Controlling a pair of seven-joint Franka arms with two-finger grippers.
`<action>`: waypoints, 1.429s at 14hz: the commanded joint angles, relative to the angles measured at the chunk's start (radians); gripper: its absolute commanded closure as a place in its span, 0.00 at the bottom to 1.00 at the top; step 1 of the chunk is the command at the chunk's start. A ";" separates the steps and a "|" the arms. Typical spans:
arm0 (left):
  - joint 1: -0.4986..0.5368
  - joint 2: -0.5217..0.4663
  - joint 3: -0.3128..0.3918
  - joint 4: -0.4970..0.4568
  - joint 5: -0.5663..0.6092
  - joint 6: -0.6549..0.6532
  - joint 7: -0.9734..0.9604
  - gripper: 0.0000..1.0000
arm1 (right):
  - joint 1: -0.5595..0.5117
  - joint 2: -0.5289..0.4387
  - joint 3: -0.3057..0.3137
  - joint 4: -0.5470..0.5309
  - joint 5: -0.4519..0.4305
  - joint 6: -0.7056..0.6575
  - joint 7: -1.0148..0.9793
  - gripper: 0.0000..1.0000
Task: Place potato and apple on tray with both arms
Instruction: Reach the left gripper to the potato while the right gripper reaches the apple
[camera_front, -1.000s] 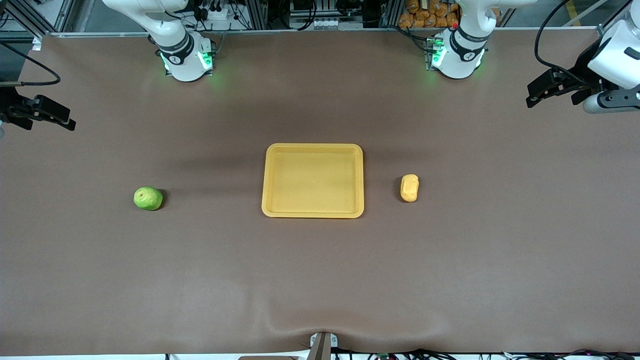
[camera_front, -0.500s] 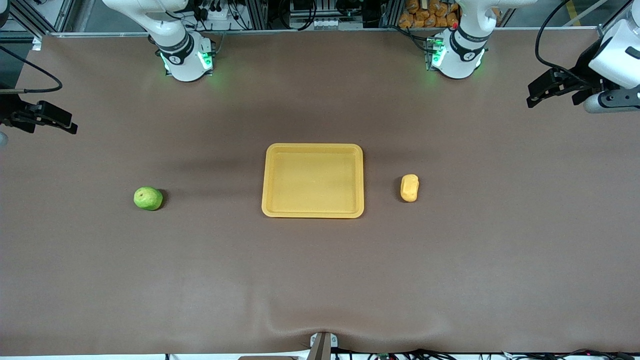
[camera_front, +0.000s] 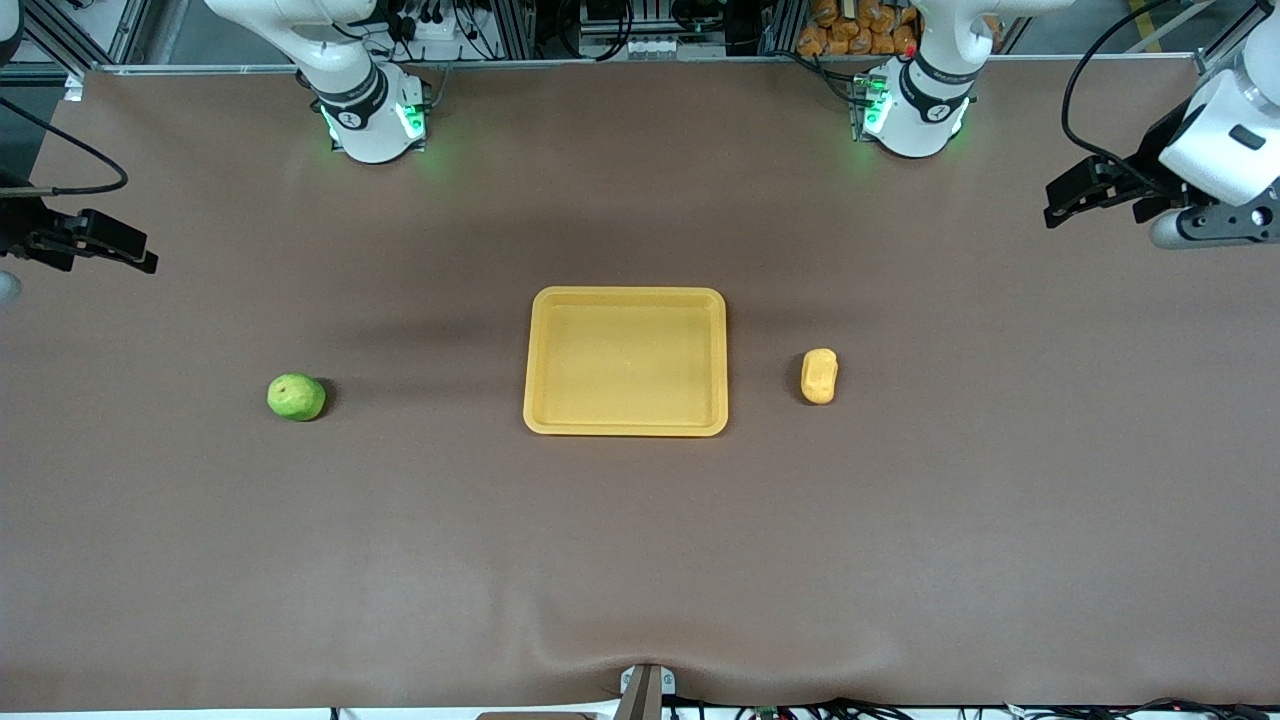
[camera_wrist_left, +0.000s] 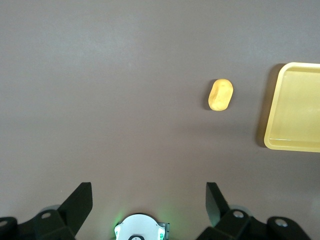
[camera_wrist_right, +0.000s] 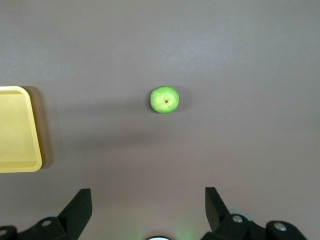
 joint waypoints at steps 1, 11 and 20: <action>-0.004 0.024 -0.003 -0.002 -0.019 0.019 0.012 0.00 | -0.019 0.003 0.011 0.003 -0.015 0.007 -0.011 0.00; -0.012 0.027 -0.049 -0.186 -0.019 0.222 -0.002 0.00 | -0.044 0.013 0.011 -0.011 -0.007 0.009 -0.020 0.00; -0.012 0.065 -0.118 -0.361 -0.017 0.494 -0.019 0.00 | -0.036 0.026 0.011 -0.028 -0.007 0.038 -0.020 0.00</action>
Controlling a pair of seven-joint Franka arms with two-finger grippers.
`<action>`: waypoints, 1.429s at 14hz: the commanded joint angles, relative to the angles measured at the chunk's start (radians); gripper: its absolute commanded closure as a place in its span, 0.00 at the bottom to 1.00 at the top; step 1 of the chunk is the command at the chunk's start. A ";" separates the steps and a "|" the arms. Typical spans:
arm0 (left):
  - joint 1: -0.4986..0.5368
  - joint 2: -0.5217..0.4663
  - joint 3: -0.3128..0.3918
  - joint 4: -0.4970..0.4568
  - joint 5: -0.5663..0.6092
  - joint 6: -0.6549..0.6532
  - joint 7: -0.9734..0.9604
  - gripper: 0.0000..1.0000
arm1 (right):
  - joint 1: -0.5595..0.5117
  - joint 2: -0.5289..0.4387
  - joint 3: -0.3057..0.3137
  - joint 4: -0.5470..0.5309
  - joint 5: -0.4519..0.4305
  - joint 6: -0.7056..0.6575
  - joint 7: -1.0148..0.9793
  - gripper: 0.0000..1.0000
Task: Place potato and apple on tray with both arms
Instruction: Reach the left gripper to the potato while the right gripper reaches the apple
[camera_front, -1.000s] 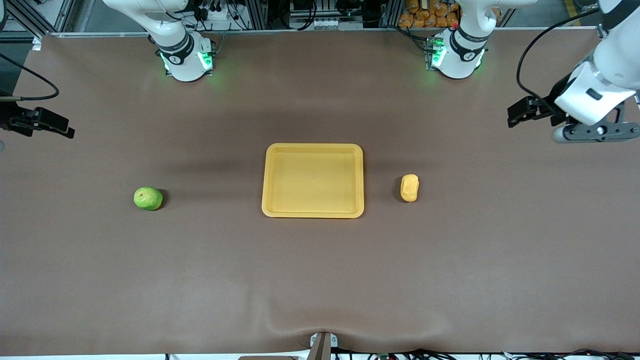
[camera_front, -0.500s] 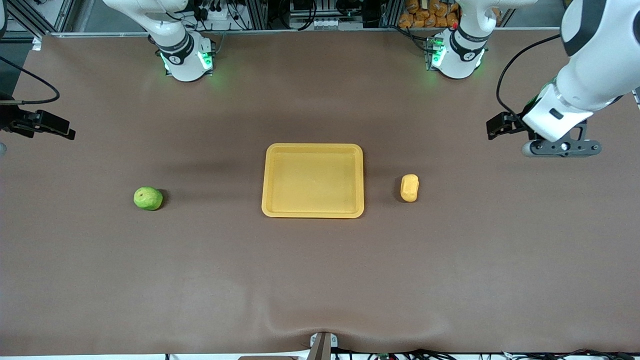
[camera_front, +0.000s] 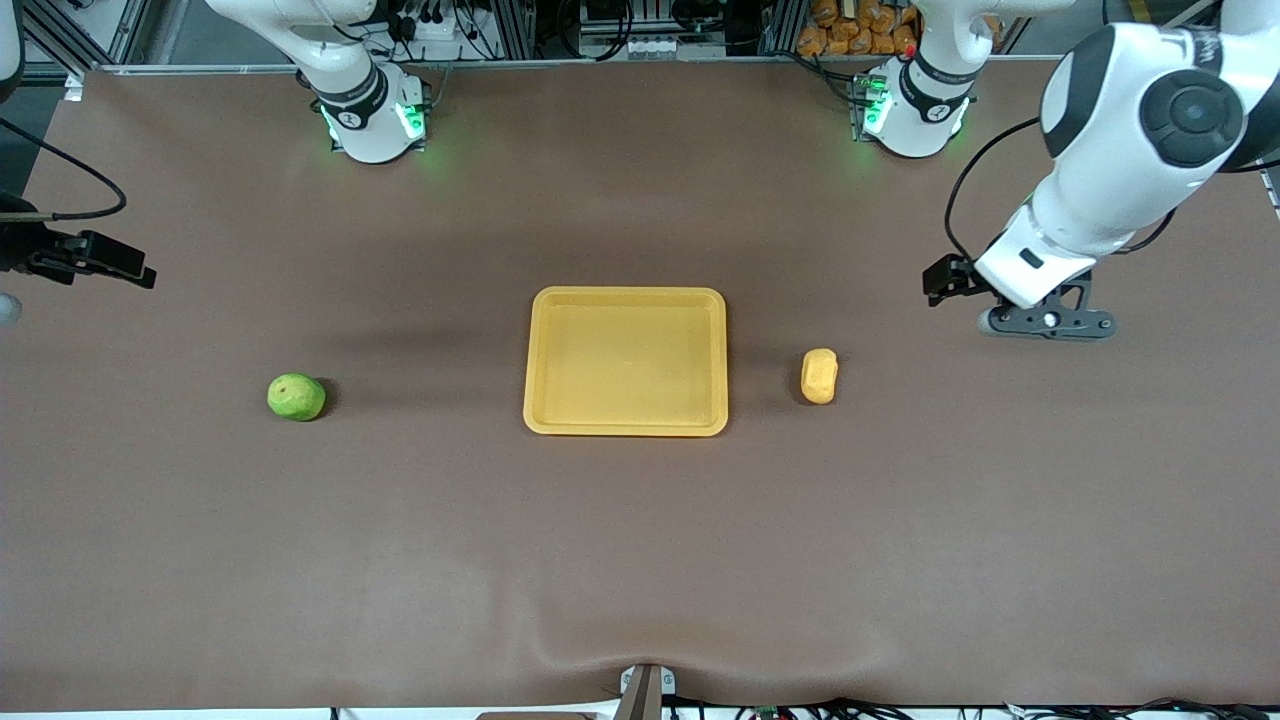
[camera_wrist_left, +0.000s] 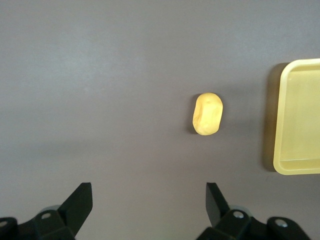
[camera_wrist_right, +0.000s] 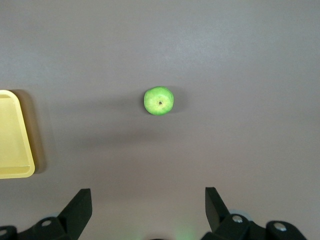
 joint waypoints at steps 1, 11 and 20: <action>0.002 0.019 -0.025 -0.035 -0.012 0.076 -0.022 0.00 | -0.008 -0.005 0.009 -0.016 -0.007 0.017 -0.013 0.00; -0.021 0.165 -0.064 -0.081 -0.003 0.277 -0.057 0.00 | -0.005 -0.005 0.012 -0.126 -0.006 0.135 -0.014 0.00; -0.051 0.279 -0.064 -0.132 -0.003 0.458 -0.059 0.00 | -0.014 -0.016 0.012 -0.353 -0.004 0.401 -0.092 0.00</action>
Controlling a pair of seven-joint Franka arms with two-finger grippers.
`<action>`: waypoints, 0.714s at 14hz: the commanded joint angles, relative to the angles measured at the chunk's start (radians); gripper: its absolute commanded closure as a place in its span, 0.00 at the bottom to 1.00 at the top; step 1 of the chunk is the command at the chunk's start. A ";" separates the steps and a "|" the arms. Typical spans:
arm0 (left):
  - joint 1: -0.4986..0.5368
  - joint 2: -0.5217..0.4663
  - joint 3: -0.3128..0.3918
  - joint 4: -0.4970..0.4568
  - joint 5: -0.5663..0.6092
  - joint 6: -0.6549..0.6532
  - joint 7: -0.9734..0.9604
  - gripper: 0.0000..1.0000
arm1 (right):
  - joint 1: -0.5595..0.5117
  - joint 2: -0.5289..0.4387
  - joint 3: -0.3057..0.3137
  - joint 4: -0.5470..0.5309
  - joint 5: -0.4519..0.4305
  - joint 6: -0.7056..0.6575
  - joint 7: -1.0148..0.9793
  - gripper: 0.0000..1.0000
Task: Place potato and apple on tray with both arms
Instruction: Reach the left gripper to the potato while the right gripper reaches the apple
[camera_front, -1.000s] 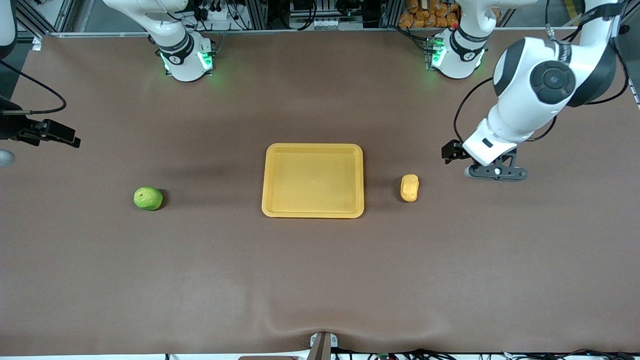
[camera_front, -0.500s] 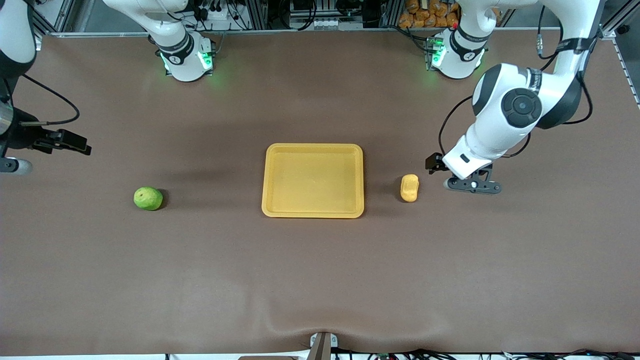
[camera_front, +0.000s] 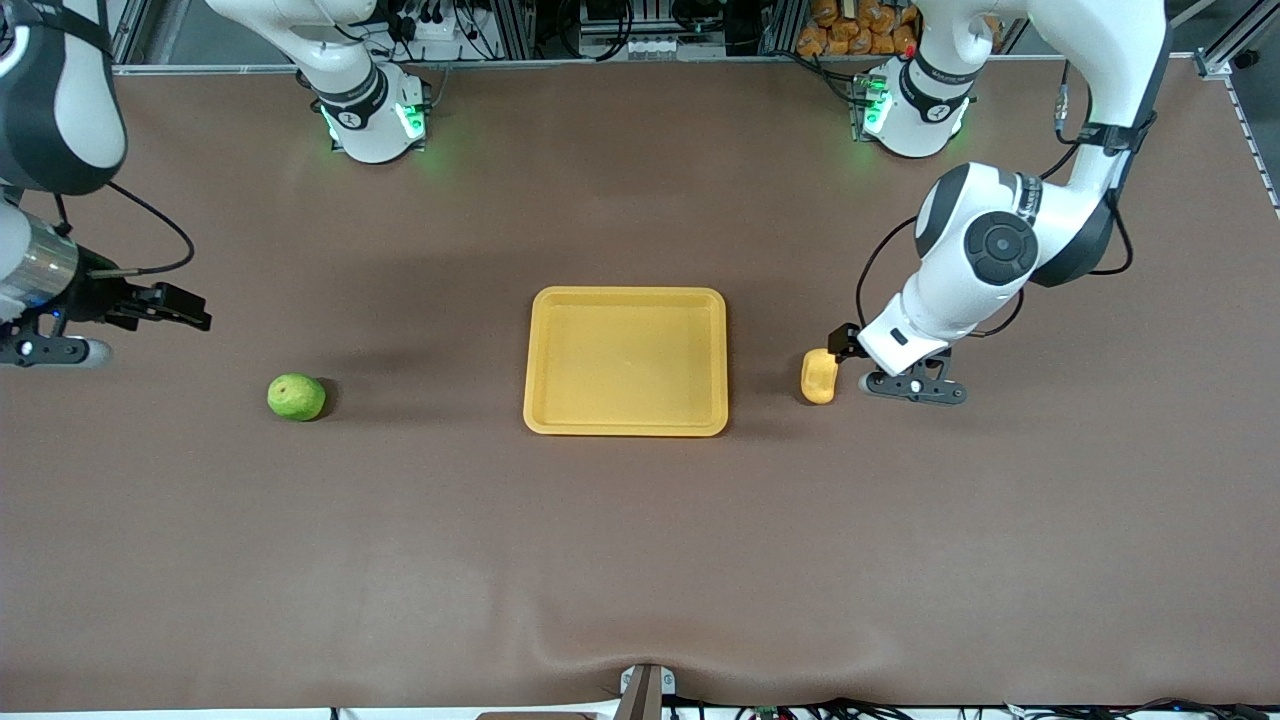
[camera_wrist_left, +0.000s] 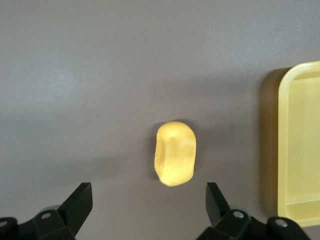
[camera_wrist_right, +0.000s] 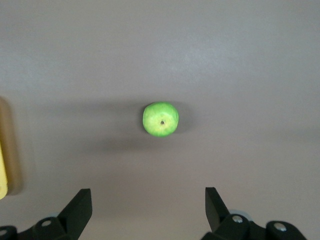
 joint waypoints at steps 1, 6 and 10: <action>-0.005 0.033 -0.001 -0.021 -0.003 0.060 -0.015 0.00 | -0.014 -0.023 0.006 -0.122 -0.003 0.123 -0.033 0.00; -0.028 0.110 -0.001 -0.019 -0.005 0.137 -0.017 0.00 | -0.016 -0.013 0.006 -0.259 -0.003 0.335 -0.033 0.00; -0.039 0.144 -0.001 -0.016 -0.005 0.155 -0.017 0.08 | -0.014 0.020 0.006 -0.346 -0.003 0.495 -0.033 0.00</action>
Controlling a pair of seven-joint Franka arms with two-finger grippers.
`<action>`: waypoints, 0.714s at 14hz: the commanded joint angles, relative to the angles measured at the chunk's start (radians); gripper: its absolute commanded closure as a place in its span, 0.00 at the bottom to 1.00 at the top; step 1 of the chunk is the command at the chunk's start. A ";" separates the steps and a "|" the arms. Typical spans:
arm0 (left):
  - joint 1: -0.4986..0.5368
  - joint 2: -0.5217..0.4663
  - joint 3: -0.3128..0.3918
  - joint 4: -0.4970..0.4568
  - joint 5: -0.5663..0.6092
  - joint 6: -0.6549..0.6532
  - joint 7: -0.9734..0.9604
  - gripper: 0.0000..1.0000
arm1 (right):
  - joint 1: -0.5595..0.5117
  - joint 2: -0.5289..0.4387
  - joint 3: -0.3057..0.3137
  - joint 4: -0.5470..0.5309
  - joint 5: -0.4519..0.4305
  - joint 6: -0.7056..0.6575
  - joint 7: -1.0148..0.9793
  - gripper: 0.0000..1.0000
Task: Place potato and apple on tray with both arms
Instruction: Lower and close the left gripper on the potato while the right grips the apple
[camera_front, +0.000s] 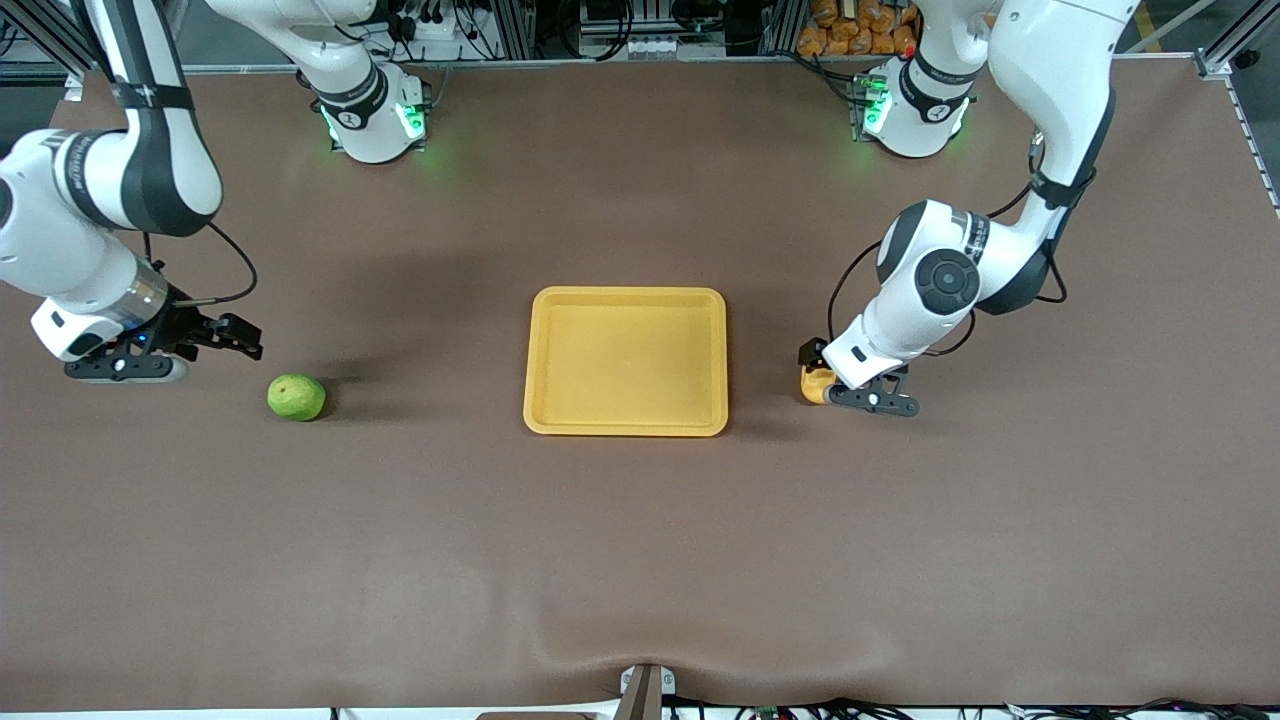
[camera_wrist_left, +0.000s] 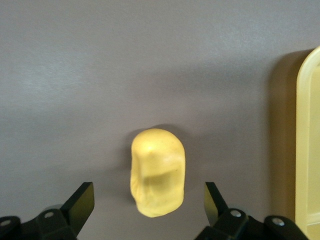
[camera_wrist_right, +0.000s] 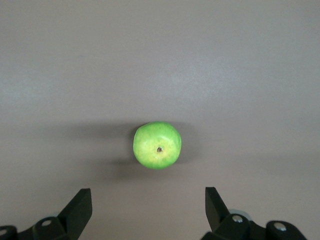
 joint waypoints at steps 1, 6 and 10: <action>-0.004 0.017 -0.001 0.000 -0.005 0.026 -0.015 0.11 | -0.015 0.041 0.008 -0.034 -0.003 0.065 -0.016 0.00; -0.016 0.058 -0.001 0.003 -0.005 0.074 -0.015 0.19 | -0.041 0.154 0.009 -0.033 0.000 0.172 -0.015 0.00; -0.023 0.068 0.001 0.003 -0.005 0.079 -0.015 0.27 | -0.040 0.225 0.009 -0.033 0.000 0.269 -0.015 0.00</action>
